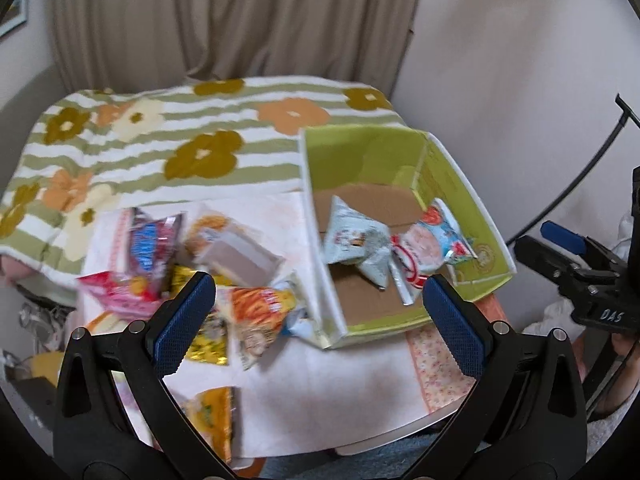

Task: Organize snacks
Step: 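Move both grippers back to the tray of snack bags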

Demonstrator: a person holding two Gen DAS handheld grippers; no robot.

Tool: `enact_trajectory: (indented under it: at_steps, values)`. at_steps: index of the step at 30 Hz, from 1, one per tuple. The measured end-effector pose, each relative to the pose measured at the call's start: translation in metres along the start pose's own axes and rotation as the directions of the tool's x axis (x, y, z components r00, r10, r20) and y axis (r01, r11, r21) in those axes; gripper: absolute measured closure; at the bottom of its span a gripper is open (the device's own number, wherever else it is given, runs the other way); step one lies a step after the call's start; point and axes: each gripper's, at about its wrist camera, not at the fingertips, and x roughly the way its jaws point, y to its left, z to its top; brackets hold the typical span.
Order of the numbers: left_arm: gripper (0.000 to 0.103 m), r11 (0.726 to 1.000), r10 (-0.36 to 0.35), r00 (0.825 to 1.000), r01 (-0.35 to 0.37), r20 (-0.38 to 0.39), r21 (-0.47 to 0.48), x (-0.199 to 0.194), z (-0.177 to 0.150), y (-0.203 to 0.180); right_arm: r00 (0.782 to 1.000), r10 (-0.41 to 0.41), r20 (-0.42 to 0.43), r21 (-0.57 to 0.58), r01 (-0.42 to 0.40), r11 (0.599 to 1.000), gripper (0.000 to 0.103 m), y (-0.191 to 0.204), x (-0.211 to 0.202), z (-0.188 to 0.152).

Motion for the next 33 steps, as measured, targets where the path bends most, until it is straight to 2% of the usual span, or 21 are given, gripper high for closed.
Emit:
enact_trajectory:
  at_steps: [9, 13, 17, 23, 26, 33]
  values:
    - [0.0, 0.991, 0.123, 0.991, -0.119, 0.052, -0.066, -0.043, -0.022, 0.062, 0.989, 0.145, 0.033, -0.092, -0.142, 0.986, 0.0, 0.058, 0.002, 0.009]
    - [0.0, 0.984, 0.15, 0.988, -0.145, 0.045, -0.101, -0.053, -0.032, 0.102, 0.986, 0.168, 0.006, -0.135, -0.166, 0.977, 0.0, 0.088, 0.016, 0.01]
    - [0.0, 0.98, 0.172, 0.985, -0.169, 0.016, -0.106, -0.051, -0.042, 0.147, 0.988, 0.151, -0.01, -0.145, -0.151, 0.978, 0.0, 0.122, 0.035, 0.007]
    - [0.0, 0.987, 0.1, 0.992, -0.108, -0.071, -0.117, -0.03, -0.052, 0.209, 0.98, 0.178, -0.086, -0.111, -0.187, 0.976, 0.0, 0.171, 0.076, -0.001]
    - [0.0, 0.995, 0.043, 0.993, -0.053, -0.111, -0.09, -0.011, -0.055, 0.232, 0.965, 0.221, -0.14, -0.075, -0.233, 0.97, 0.0, 0.191, 0.108, -0.008]
    - [0.0, 0.997, -0.071, 0.969, 0.07, -0.238, -0.014, 0.05, -0.068, 0.263, 0.934, 0.28, -0.222, -0.007, -0.289, 0.957, 0.0, 0.223, 0.176, -0.027]
